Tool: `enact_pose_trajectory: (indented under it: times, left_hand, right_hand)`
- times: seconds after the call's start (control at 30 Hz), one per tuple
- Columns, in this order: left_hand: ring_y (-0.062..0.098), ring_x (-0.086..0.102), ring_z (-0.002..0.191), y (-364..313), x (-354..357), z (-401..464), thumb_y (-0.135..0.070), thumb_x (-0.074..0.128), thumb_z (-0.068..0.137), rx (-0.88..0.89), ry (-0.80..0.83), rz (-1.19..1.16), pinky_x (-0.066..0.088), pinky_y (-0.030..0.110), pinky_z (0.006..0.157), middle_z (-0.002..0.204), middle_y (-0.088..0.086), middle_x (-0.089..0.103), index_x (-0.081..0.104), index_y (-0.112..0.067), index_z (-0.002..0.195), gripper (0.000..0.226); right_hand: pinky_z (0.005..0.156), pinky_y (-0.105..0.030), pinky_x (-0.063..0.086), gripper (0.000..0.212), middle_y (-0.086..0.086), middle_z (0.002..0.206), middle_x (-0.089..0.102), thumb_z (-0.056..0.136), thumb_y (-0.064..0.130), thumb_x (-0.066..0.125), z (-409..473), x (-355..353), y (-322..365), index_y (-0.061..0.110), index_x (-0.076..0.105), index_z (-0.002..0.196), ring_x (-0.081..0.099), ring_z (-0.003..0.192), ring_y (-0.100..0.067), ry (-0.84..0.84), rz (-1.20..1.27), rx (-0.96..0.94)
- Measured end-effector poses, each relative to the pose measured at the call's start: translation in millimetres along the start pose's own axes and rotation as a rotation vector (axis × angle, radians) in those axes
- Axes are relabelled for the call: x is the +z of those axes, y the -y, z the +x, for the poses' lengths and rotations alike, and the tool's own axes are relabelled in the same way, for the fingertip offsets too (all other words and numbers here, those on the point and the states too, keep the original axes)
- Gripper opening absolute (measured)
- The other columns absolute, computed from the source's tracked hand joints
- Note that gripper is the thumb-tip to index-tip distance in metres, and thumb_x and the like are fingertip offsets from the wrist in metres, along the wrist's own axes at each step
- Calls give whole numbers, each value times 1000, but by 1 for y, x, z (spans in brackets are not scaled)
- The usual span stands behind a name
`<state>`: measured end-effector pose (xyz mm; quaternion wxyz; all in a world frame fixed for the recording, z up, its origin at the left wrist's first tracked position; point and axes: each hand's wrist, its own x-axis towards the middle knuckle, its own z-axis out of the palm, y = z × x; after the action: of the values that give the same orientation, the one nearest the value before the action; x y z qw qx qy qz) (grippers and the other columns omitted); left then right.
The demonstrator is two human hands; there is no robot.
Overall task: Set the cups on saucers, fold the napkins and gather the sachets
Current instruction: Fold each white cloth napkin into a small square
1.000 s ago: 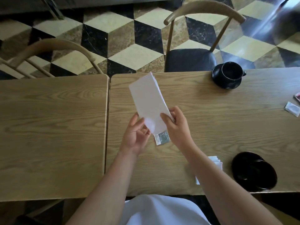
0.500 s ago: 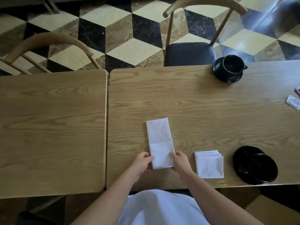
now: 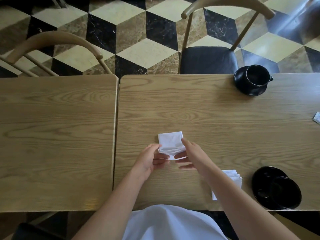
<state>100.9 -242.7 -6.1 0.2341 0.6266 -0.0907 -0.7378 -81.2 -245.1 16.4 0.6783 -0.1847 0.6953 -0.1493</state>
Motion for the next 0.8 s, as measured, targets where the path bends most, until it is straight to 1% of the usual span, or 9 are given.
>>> enact_pose_trajectory:
  times: [0.13, 0.3, 0.37, 0.4, 0.47, 0.53, 0.6, 0.67, 0.8]
  left_hand:
    - [26, 73, 63, -27, 11, 17, -31, 46, 101, -13, -18, 52, 55, 29, 53, 80, 16, 74, 56, 2, 122, 41]
    - [25, 69, 59, -45, 22, 38, -27, 44, 99, -33, -97, 164, 51, 29, 55, 76, 16, 74, 55, -3, 113, 29]
    - [32, 70, 69, -42, 24, 47, -23, 48, 94, 59, -192, 372, 55, 37, 64, 90, 24, 74, 47, -7, 113, 25]
    - [35, 70, 77, -38, 24, 50, -22, 51, 93, 125, -236, 552, 56, 42, 72, 97, 24, 72, 41, -8, 121, 33]
    - [36, 66, 84, -28, 21, 48, -21, 56, 92, 289, -261, 972, 53, 42, 73, 99, 18, 68, 33, -9, 134, 50]
    - [38, 65, 89, -17, 18, 41, -24, 60, 91, 512, -211, 1290, 50, 38, 71, 104, 16, 67, 39, -8, 131, 48]
    - [39, 64, 94, -12, 17, 34, -27, 58, 92, 681, -122, 1496, 48, 38, 69, 105, 13, 66, 48, -10, 116, 31]
    - [36, 65, 93, -9, 20, 30, -28, 52, 95, 709, -24, 1666, 48, 41, 67, 104, 10, 66, 48, -11, 113, 26]
    - [37, 67, 97, -13, 28, 35, -30, 46, 99, 590, 56, 1794, 48, 41, 67, 111, 10, 67, 41, -8, 132, 40]
  right_hand:
    - [70, -36, 63, 38, -9, 92, 78, 99, 52, 42, 23, 5, 27, 21, 61, 111, 77, 77, -22, -7, -45, -17]
    - [69, -39, 64, 35, -13, 88, 75, 97, 45, 50, 55, 7, 39, 12, 58, 105, 75, 70, -22, -33, -66, 3]
    - [62, -35, 63, 42, -18, 95, 74, 94, 42, 59, 63, 8, 37, 8, 47, 115, 76, 72, -22, -58, 12, -10]
    - [59, -31, 61, 45, -18, 99, 73, 92, 40, 64, 66, 7, 35, 10, 41, 117, 76, 73, -22, -58, 66, -10]
    - [60, -29, 59, 44, -15, 100, 73, 90, 32, 67, 67, 7, 32, 12, 37, 116, 76, 74, -19, -44, 97, -23]
    - [64, -30, 57, 36, -7, 92, 75, 90, 23, 64, 62, 5, 24, 10, 42, 115, 74, 72, -18, -96, -91, -141]
    - [60, -31, 50, 22, 0, 82, 73, 89, 19, 57, 54, 3, 18, 16, 45, 108, 69, 72, -20, -194, -470, -332]
    - [59, -36, 50, 21, 1, 80, 71, 91, 19, 53, 43, 4, 14, 20, 40, 108, 65, 70, -27, -213, -750, -470]
    - [56, -40, 48, 27, -5, 94, 67, 90, 17, 58, 37, 11, 2, 15, 39, 108, 65, 76, -38, -90, -1026, -643]
